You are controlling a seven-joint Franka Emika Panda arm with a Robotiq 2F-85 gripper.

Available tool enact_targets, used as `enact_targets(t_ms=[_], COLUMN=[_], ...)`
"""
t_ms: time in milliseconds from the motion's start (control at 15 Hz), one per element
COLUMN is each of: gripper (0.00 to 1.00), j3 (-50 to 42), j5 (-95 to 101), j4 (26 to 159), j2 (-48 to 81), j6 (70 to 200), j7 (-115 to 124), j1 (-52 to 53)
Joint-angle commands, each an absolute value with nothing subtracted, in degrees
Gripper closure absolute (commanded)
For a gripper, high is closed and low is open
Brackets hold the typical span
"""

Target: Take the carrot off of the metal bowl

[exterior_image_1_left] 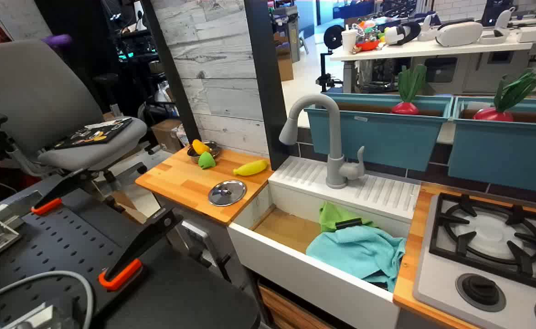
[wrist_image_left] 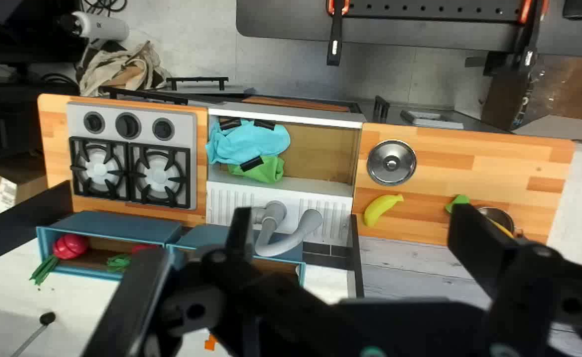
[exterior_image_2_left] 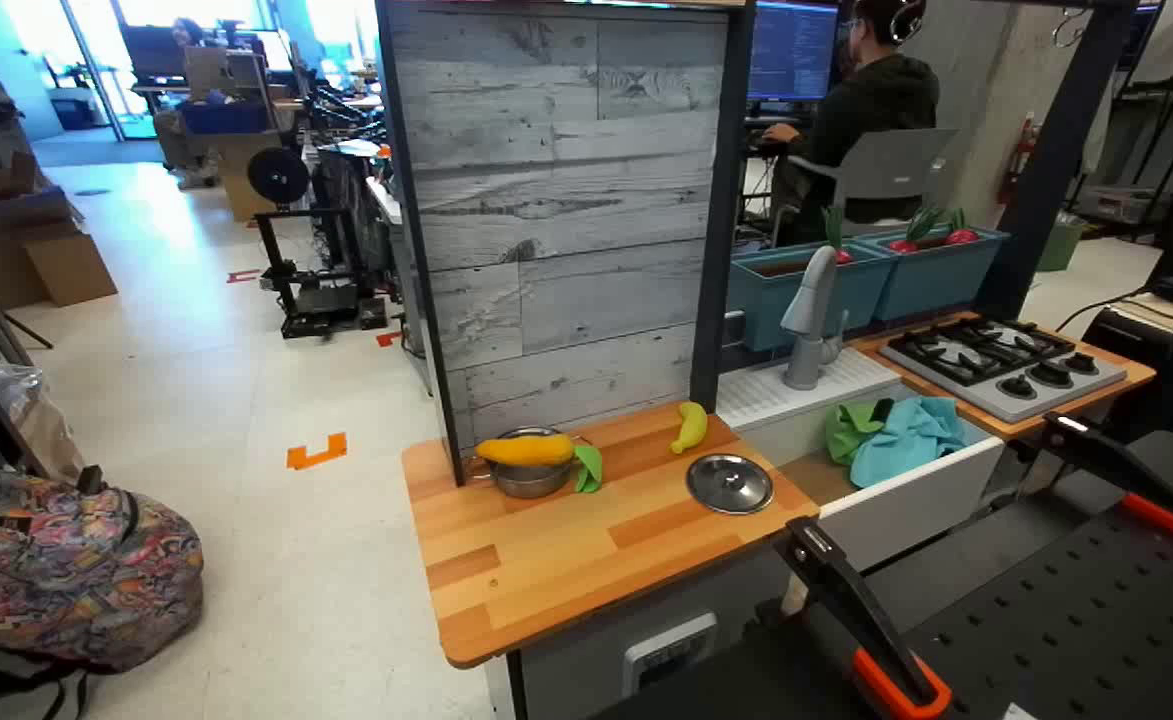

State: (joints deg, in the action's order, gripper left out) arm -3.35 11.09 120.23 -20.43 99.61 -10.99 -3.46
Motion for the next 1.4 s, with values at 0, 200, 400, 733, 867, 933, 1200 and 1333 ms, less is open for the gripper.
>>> enact_targets(t_ms=[0, 200, 400, 733, 867, 933, 1200, 1333], gripper=[0.0, 0.0, 0.0, 0.0, 0.0, 0.0, 0.0, 0.0], j3=[-3.7, -3.7, -3.7, -4.4, -5.2, -5.8, -8.6, -9.3], j5=[11.2, 11.2, 11.2, 8.9, 5.7, 4.1, -0.9, 0.1], j4=[120.1, 120.0, 120.0, 120.6, 123.5, 124.5, 131.9, 136.6], j2=[-20.4, -20.4, -20.4, -21.0, -23.2, -23.9, -28.4, -30.7], j6=[99.5, 99.5, 99.5, 98.9, 99.4, 99.1, 98.6, 99.5], j7=[-10.9, -10.9, -10.9, -12.9, -16.3, -18.6, -26.7, -28.4], j1=[-3.0, -3.0, -3.0, -2.4, -1.6, -1.3, -1.0, -1.5])
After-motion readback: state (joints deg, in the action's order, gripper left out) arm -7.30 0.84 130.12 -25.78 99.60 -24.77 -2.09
